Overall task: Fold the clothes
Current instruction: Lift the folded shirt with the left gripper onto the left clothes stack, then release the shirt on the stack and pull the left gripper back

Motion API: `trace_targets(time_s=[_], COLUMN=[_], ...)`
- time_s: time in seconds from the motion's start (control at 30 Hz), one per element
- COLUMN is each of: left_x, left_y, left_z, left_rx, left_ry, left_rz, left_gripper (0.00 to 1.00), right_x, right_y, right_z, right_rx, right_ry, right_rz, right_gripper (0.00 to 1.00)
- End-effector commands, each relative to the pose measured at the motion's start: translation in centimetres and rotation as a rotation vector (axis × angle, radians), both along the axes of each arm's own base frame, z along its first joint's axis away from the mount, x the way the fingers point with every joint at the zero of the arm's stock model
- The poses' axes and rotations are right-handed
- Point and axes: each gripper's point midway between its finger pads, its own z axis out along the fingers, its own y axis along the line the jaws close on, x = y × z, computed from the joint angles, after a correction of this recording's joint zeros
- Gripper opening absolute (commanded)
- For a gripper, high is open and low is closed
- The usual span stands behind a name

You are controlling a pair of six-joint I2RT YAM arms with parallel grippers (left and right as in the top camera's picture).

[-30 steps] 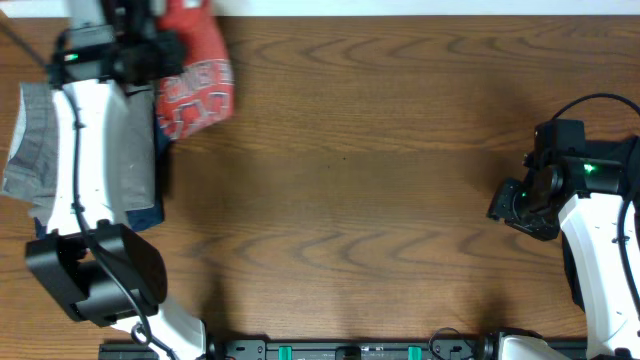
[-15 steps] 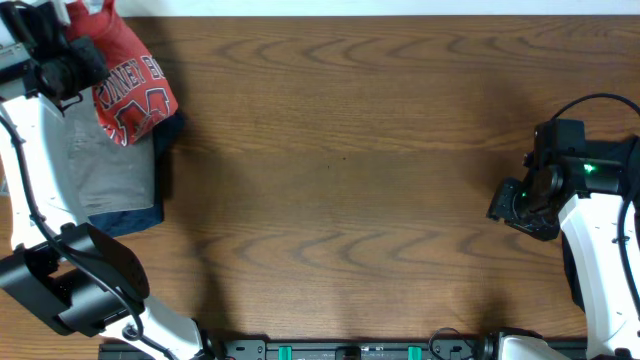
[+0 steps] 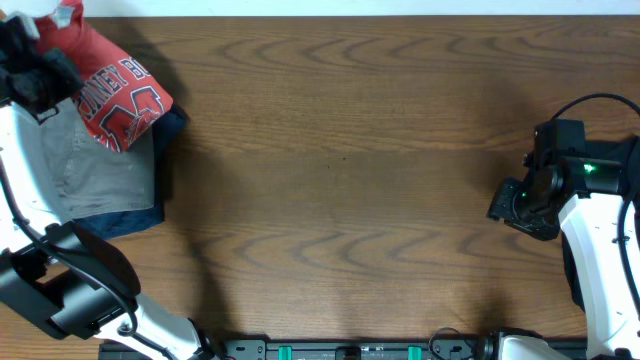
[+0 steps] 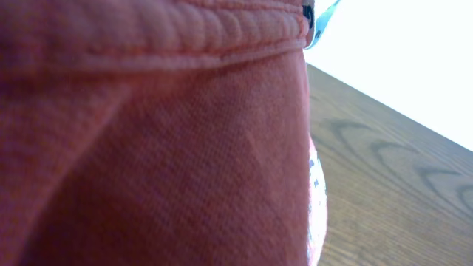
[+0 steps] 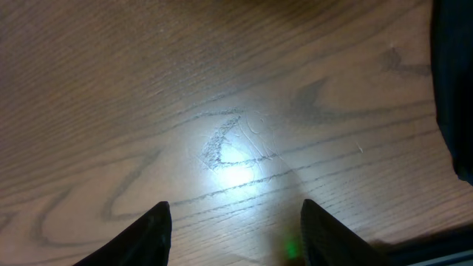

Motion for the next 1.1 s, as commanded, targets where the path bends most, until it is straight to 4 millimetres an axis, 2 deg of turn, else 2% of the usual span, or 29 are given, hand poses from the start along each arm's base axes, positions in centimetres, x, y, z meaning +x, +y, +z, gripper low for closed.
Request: trace_targets(time_s=[0.0,0.37,0.4,0.43,0.5,0.53,0.63,0.83,0.97,1.07], left_x=[-1.0,-4.2,-4.5,-4.8,-5.5,-5.9,-7.1,-12.7,-13.3,-11.5], left_y=[1.7,5.6,5.8,6.0,6.3,6.4,6.7,8.0,7.7,6.0], left_z=[0.0,-1.3,-1.6,-1.8,-2.2,-2.4,-3.0,-5.6,-5.8,-5.1], left_rx=[-0.007,-0.071,-0.075,-0.082,-0.096,-0.105,-0.144,-0.245,-0.268,-0.313], left_ry=[0.01,0.054,0.061,0.069,0.088,0.099,0.139,0.333,0.353,0.294], left_rz=[0.04,0.186,0.192,0.2,0.213,0.22,0.276,0.557,0.557,0.44], left_gripper=[0.06,0.06,0.1,0.24,0.9,0.98,0.98,0.98,0.98,0.98], right_x=[0.3,0.4,0.4,0.4,0.4,0.5,0.5,0.6,0.9,1.4], right_y=[-0.4,-0.5,-0.5,-0.5,-0.5,-0.5,-0.5,-0.6,-0.6,-0.6], right_z=[0.7,0.7,0.7,0.7,0.7,0.7,0.7,0.7,0.8,0.8], right_rx=[-0.011,-0.021,-0.021,-0.021,-0.021,-0.021,-0.021,-0.022,-0.023,-0.025], right_ry=[-0.025,-0.028,-0.028,-0.028,-0.03,-0.03,-0.03,-0.034,-0.051,-0.07], right_rz=[-0.008,-0.009,-0.009,-0.009,-0.009,-0.009,-0.009,-0.009,-0.009,-0.01], right_gripper=[0.54,0.55,0.56,0.56,0.56,0.56,0.57,0.57,0.6,0.64])
